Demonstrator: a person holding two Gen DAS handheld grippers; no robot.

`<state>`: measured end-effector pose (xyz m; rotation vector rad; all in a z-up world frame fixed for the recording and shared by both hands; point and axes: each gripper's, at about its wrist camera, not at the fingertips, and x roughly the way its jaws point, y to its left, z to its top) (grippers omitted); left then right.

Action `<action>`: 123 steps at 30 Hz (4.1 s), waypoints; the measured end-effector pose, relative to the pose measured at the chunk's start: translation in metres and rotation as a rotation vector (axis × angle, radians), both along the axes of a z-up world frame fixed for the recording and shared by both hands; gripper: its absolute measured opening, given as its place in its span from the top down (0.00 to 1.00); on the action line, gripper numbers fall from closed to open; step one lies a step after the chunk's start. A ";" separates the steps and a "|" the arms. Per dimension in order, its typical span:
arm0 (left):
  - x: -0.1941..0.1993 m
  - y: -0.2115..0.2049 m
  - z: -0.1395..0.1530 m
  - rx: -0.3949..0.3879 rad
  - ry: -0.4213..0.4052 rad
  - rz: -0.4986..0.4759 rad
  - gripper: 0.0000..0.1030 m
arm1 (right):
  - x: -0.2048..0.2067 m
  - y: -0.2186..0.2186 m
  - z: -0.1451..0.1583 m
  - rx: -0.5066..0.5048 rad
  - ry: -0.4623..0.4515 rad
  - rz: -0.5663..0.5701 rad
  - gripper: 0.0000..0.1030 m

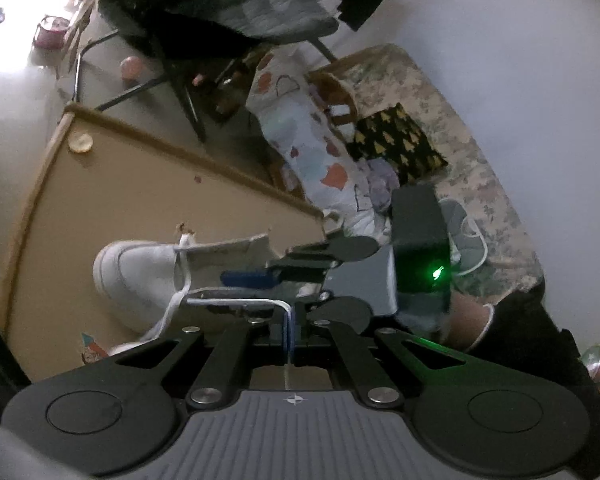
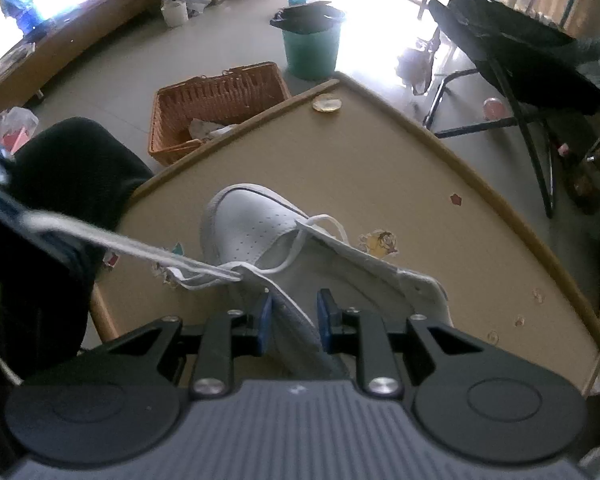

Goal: Lace up shoes with both hands

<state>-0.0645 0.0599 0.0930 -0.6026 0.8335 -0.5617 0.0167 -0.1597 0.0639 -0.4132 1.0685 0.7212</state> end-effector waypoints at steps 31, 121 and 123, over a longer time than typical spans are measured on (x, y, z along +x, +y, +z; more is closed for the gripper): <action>-0.016 0.001 0.091 -0.187 -0.205 -0.048 1.00 | 0.003 0.006 -0.005 -0.017 0.000 -0.009 0.74; -0.046 -0.066 0.010 -0.615 0.199 -0.038 0.99 | -0.087 -0.175 -0.005 0.585 0.185 -0.785 0.71; -0.046 -0.071 0.004 -0.633 0.196 -0.020 0.99 | -0.096 -0.188 -0.012 0.642 0.229 -0.861 0.71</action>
